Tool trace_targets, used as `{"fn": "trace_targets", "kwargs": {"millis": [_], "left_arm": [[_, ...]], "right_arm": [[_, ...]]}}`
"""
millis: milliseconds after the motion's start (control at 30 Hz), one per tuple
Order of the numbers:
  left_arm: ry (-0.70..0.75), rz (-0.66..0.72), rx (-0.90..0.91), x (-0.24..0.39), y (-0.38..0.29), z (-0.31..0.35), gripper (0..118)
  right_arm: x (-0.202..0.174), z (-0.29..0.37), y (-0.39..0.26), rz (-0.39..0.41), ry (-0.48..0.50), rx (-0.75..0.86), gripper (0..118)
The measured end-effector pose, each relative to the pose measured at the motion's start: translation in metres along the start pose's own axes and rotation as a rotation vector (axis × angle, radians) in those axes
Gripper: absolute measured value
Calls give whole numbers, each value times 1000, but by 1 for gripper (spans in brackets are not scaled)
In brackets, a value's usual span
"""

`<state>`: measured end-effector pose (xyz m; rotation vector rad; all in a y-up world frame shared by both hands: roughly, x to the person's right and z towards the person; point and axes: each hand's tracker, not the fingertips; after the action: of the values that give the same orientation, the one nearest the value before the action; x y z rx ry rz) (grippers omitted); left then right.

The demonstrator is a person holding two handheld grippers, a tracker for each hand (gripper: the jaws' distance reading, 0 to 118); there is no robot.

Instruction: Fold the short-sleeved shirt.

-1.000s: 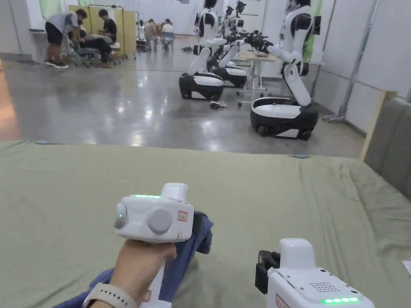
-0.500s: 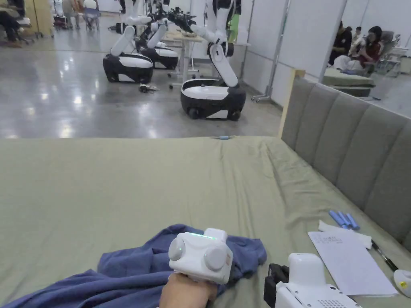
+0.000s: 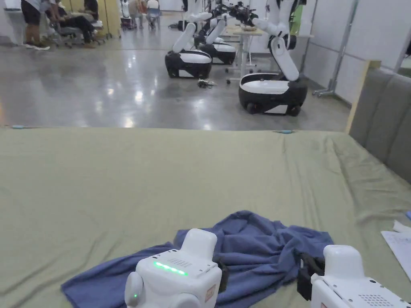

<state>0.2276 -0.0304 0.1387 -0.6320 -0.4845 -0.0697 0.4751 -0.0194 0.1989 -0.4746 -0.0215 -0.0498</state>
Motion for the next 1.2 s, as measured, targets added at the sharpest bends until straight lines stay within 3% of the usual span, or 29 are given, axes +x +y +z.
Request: {"fn": "trace_targets", "kwargs": {"millis": [33,133,267,367,467,500,567,600,633,867,933,1000,1033,1067,1200], "left_arm": [[101,39,1,-16,-8,13,5],[47,180,-54,-69,-29,41,5],[262,192,-82,-150,-46,63,5],[366,288,-119,-214,-57,70,5],[358,328,-149,-246,-65,69,5],[361,317,-153,-247,-65,66,13],[362,279,-163,-250,-64,56,73],[369,265,-161,-250,-64,49,90],[364,259,-149,-249,-64,42,95],[373,167,-255,-236,-59,-23,94],[297,171,-304,-236,-64,-38,86],[279,173,-279,-231,-68,-39,37],[326,138,-241,-228,-68,-36,23],[276,145,-253,-229,-67,-36,16],[257,156,-228,-222,-62,-14,10]], "right_arm": [[-10,-1,-1,3,12,0,0],[-34,-4,-3,-1,69,-29,0],[-59,-5,-8,49,93,-43,0],[-69,-8,-9,66,101,-54,0],[-72,-12,-8,67,104,-57,0],[-73,-14,-7,69,103,-59,0],[-74,-19,-5,76,98,-67,0],[-74,-20,-4,75,95,-68,0],[-73,-21,-3,73,93,-69,0],[-52,-25,3,57,57,-77,0],[-37,-27,6,54,37,-82,0],[-16,-31,12,52,-3,-88,0],[-2,-34,17,39,-28,-89,0],[13,-40,21,19,-45,-93,0],[84,-84,42,-60,-177,-168,0]]}}
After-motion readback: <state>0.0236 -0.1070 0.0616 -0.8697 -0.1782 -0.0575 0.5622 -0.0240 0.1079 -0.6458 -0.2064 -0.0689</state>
